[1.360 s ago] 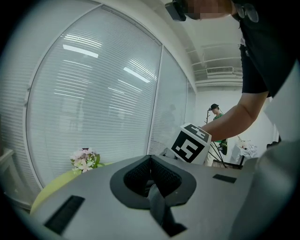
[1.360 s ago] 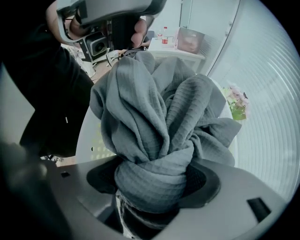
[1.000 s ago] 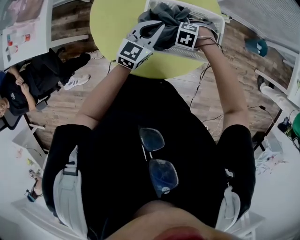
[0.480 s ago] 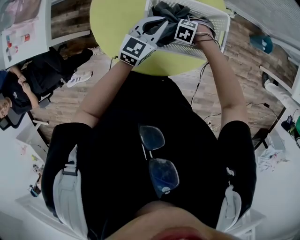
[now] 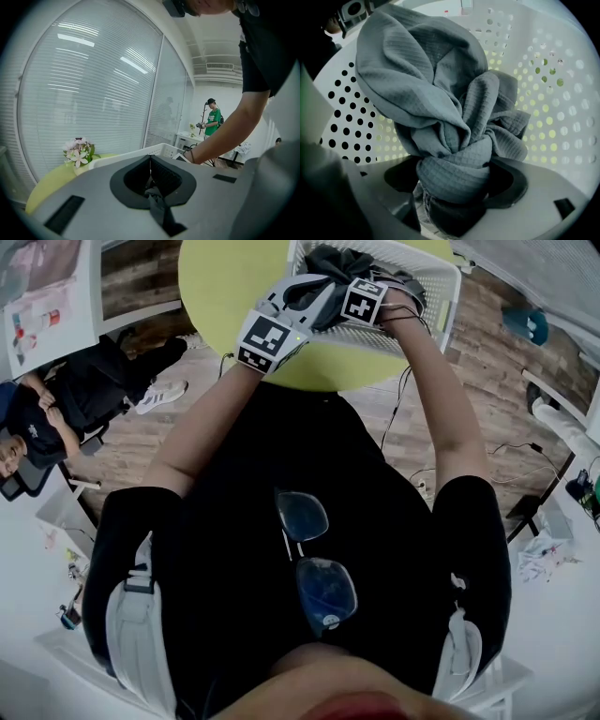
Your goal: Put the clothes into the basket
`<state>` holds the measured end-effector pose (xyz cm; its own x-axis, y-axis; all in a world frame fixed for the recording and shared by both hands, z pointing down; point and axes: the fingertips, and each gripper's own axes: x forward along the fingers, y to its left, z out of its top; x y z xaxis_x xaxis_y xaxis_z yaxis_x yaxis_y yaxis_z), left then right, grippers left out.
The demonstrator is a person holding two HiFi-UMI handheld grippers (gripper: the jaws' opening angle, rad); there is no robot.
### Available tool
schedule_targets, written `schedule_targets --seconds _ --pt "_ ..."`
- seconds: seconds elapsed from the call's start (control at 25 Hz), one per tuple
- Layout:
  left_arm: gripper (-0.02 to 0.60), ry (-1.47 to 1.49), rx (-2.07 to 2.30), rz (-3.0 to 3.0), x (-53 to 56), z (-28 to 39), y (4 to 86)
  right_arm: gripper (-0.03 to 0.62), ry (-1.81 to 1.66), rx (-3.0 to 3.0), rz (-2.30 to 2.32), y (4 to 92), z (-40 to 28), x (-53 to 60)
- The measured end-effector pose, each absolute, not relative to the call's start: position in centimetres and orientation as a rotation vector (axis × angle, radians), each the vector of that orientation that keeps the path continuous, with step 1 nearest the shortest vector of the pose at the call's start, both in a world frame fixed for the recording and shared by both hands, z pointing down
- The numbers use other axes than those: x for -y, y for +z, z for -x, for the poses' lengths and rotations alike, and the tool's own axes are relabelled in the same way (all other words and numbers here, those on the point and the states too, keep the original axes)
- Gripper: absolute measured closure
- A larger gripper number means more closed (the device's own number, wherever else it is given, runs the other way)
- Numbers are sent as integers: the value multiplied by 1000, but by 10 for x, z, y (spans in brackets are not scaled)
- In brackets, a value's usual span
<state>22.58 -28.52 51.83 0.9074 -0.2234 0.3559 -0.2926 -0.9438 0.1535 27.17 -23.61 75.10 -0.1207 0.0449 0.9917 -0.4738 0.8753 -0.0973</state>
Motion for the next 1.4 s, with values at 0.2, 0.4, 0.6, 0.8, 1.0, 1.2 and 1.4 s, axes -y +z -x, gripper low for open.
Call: schedule_targets --seconds 0.2,0.4,0.6,0.8,1.0,1.2,1.4 --pt "571 511 388 -2861 282 -224 520 200 440 1675 -398 725 -282 241" --pt "571 518 376 -2865 278 -223 516 200 430 1693 -453 691 -298 238" --pt "571 486 390 -2886 271 -222 499 200 435 1766 -581 647 -308 235" --pt "571 451 412 -2913 272 -209 482 200 403 1860 -750 594 -304 237" --pt "571 429 424 -2937 268 -200 471 201 300 1922 -889 556 -293 233" --pt "571 403 402 -2960 256 -195 456 201 302 1964 -991 534 -282 219" --pt "571 359 388 -2984 248 -190 439 201 333 2106 -1200 501 -271 212"
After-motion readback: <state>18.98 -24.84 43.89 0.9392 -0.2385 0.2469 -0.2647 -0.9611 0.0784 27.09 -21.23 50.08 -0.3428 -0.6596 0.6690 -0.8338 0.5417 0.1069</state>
